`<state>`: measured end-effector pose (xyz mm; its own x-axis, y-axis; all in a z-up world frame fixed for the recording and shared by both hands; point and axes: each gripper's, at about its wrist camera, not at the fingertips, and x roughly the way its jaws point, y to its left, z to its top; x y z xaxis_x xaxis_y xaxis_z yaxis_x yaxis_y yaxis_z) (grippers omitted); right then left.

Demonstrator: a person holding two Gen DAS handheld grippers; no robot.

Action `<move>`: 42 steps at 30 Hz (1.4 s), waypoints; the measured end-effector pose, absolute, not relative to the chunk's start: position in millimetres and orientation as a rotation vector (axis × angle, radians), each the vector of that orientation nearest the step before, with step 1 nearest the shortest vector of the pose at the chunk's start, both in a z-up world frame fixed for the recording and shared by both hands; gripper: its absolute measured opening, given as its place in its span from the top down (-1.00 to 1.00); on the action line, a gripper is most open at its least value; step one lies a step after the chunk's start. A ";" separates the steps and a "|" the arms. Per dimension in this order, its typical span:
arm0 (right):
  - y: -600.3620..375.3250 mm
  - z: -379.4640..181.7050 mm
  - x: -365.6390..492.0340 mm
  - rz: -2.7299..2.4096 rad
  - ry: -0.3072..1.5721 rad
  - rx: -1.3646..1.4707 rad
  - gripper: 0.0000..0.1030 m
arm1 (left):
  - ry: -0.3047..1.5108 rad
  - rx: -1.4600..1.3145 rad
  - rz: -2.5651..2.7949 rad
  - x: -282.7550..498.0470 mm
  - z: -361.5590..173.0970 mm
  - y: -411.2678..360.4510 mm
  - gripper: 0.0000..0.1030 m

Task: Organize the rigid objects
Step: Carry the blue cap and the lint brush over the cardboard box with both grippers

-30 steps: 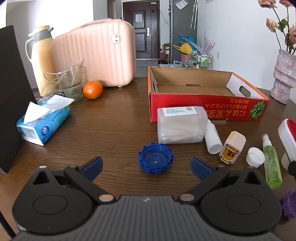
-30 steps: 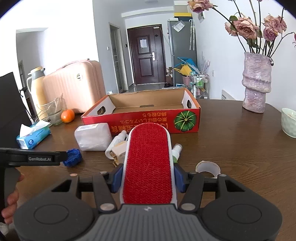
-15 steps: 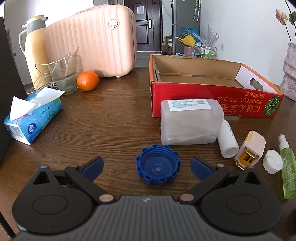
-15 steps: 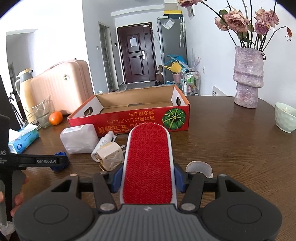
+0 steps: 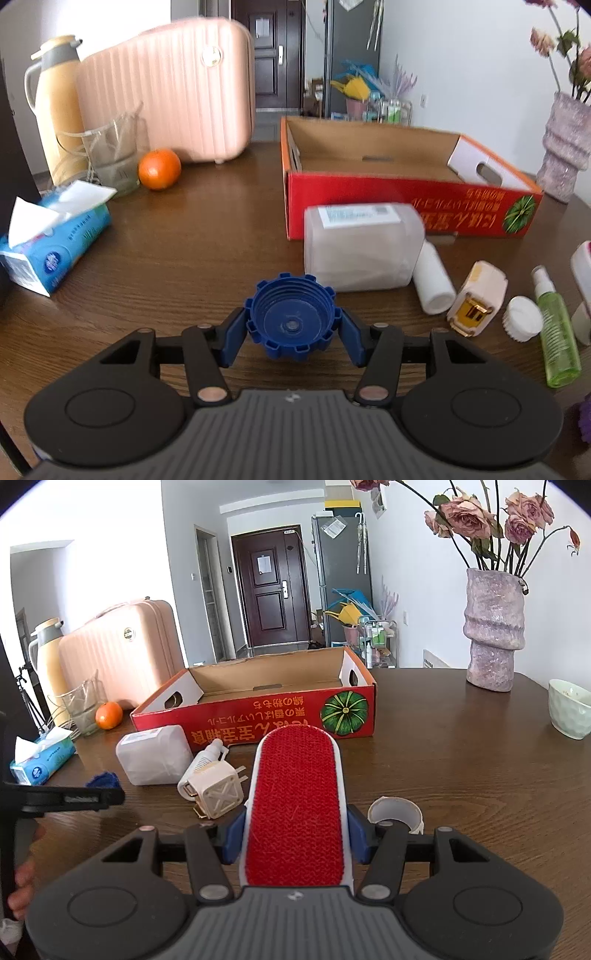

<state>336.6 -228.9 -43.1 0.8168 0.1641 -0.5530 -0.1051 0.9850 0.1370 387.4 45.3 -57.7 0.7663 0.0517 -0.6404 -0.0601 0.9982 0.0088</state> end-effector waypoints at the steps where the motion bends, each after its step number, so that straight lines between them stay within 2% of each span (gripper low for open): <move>1: -228.6 -42.9 336.1 0.144 0.596 0.101 -0.06 | 0.680 -0.013 0.060 382.9 -54.5 44.7 -0.07; 21: -227.2 -37.4 332.1 0.161 0.578 0.099 -0.06 | 0.551 -0.020 -0.031 321.1 -20.2 5.8 -0.07; 42: -224.1 -4.6 342.7 0.174 0.528 0.060 -0.07 | 0.498 -0.003 -0.051 329.2 10.6 -24.4 -0.08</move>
<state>342.7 -224.1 -4.6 0.8495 0.1804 -0.4958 -0.1497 0.9835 0.1013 329.2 -24.4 10.6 0.8775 -0.0498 -0.4771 0.0482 0.9987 -0.0155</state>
